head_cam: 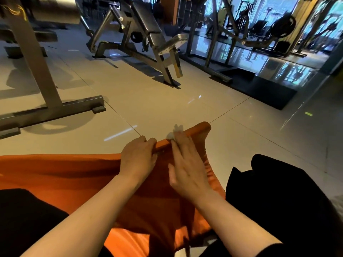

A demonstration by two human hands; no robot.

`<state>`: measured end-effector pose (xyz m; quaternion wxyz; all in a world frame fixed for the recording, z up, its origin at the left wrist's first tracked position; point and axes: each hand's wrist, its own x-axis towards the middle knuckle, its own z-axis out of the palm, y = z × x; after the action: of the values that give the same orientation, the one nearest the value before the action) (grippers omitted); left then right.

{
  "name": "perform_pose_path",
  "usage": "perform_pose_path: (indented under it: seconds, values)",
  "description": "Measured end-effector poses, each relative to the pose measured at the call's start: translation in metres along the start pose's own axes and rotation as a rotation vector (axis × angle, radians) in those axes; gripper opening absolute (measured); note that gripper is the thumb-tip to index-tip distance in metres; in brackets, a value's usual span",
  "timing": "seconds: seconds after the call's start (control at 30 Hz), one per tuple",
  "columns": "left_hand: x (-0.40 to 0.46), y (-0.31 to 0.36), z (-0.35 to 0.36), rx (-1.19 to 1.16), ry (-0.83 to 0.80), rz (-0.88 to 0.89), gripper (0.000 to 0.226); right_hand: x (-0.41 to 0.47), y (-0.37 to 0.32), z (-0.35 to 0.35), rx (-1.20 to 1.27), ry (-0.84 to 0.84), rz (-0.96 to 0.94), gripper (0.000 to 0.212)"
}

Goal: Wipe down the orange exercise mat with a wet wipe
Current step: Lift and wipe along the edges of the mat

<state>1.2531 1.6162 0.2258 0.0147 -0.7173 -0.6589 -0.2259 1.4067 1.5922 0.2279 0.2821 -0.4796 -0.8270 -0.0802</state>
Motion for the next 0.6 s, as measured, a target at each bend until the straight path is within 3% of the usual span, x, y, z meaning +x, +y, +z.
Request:
perform_pose_path:
  seconds: [0.07, 0.3, 0.4, 0.5, 0.6]
  values:
    - [0.002, 0.0, -0.002, -0.019, 0.006, -0.003, 0.03, 0.005, 0.01, -0.004, -0.057, -0.023, -0.043, 0.079]
    - [0.004, 0.005, -0.001, -0.032, 0.024, 0.013, 0.033, 0.019, 0.038, -0.015, -0.133, 0.137, 0.198, 0.072]
    - [0.005, 0.003, 0.0, -0.037, 0.032, 0.002, 0.032, 0.007, 0.015, -0.003, -0.022, 0.076, 0.09, 0.071]
    - [0.007, 0.002, -0.002, -0.04, 0.039, -0.011, 0.031, 0.006, 0.012, -0.001, -0.086, -0.004, -0.036, 0.073]
    - [0.006, 0.004, -0.003, -0.048, 0.04, 0.001, 0.033, 0.019, 0.035, -0.012, -0.132, 0.077, 0.114, 0.07]
